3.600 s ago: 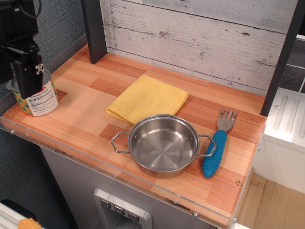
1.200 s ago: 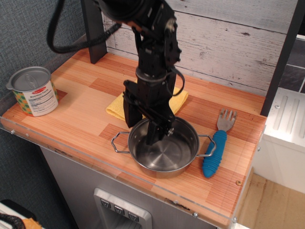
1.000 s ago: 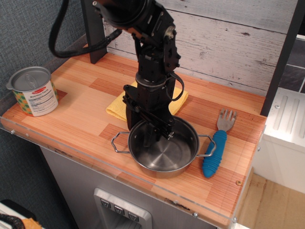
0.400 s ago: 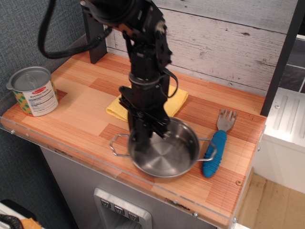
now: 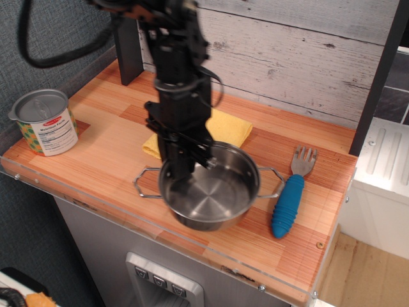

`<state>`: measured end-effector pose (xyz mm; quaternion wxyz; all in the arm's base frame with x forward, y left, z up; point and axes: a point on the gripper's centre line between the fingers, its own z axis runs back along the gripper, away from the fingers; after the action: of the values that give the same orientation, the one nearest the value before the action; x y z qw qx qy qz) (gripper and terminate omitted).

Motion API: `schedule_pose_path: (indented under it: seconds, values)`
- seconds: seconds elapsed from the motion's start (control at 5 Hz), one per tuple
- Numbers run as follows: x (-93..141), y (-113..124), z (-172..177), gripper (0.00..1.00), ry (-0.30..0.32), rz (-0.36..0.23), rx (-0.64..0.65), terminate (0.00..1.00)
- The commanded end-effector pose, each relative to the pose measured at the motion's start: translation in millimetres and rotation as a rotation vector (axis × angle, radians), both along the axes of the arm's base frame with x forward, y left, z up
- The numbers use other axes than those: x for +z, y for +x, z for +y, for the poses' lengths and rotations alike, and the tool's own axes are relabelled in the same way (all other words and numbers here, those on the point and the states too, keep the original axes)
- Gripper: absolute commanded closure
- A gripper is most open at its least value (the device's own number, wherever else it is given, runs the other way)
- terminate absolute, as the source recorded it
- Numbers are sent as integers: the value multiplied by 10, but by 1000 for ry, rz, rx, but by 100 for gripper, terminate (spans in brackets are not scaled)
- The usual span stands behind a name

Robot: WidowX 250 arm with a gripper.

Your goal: Place the pot on top of the napkin.

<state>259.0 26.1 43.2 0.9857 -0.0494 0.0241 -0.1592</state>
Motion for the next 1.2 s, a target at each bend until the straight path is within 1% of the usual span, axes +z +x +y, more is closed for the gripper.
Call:
schedule_pose_path:
  seconds: [0.0, 0.2, 0.4, 0.6, 0.8, 1.0]
  values:
    - [268, 280, 328, 100, -7, -93, 98, 0]
    - [237, 407, 530, 100, -35, -129, 184, 0]
    - [214, 512, 657, 100, -26, -122, 258, 0]
    - [53, 698, 707, 100, -9, -114, 251, 0]
    - [-53, 787, 655, 100, 6, -98, 235, 0]
    - [-100, 858, 618, 100, 24, -83, 222, 0]
